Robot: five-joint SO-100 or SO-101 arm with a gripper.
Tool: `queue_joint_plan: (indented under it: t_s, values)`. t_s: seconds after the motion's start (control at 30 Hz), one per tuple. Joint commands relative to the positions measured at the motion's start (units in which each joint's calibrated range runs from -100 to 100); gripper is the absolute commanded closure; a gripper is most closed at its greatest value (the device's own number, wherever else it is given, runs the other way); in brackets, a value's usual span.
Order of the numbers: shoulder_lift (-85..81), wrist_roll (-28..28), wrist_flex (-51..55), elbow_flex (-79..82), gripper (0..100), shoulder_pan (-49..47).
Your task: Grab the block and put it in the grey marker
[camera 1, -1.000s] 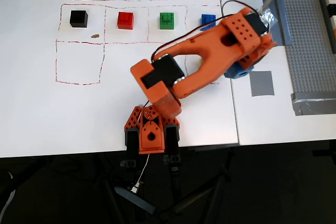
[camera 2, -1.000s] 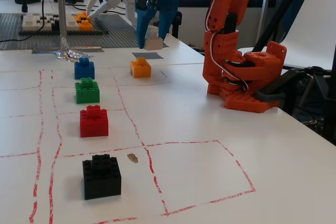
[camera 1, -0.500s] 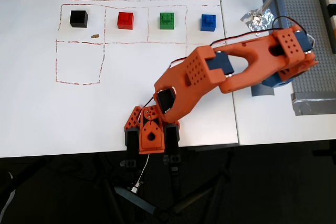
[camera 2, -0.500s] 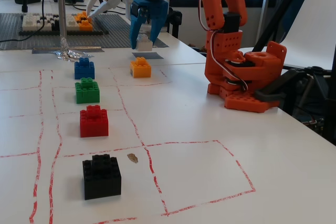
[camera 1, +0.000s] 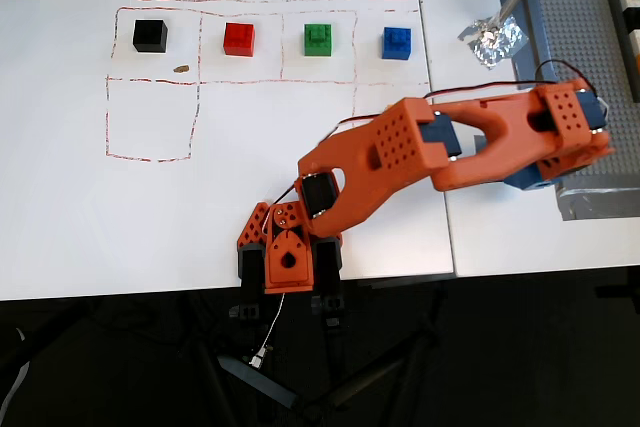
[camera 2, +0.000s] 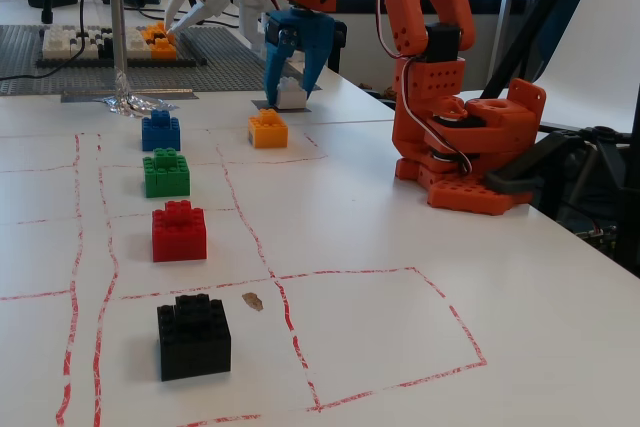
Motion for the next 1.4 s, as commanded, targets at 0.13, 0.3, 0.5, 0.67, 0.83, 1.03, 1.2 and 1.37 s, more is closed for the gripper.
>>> queue_joint_plan:
  t_s: [0.13,0.3,0.5,0.67,0.83,1.03,1.2,1.37]
  values:
    - [-2.7,0.1,0.7,-6.0,98,0.9]
    - [-3.6,-0.1,1.2,-4.6,85,0.3]
    - [-5.4,-0.2,1.7,-3.1,67,-0.8]
    - [-7.9,-0.9,1.7,-2.5,63,-2.5]
    - [-14.1,-0.3,4.6,-1.5,68,-3.6]
    - [-23.5,1.4,6.4,0.2,77,-3.7]
    - [-28.4,2.8,7.9,1.1,89,-2.9]
    - [-38.1,3.8,10.0,8.3,100,-2.9]
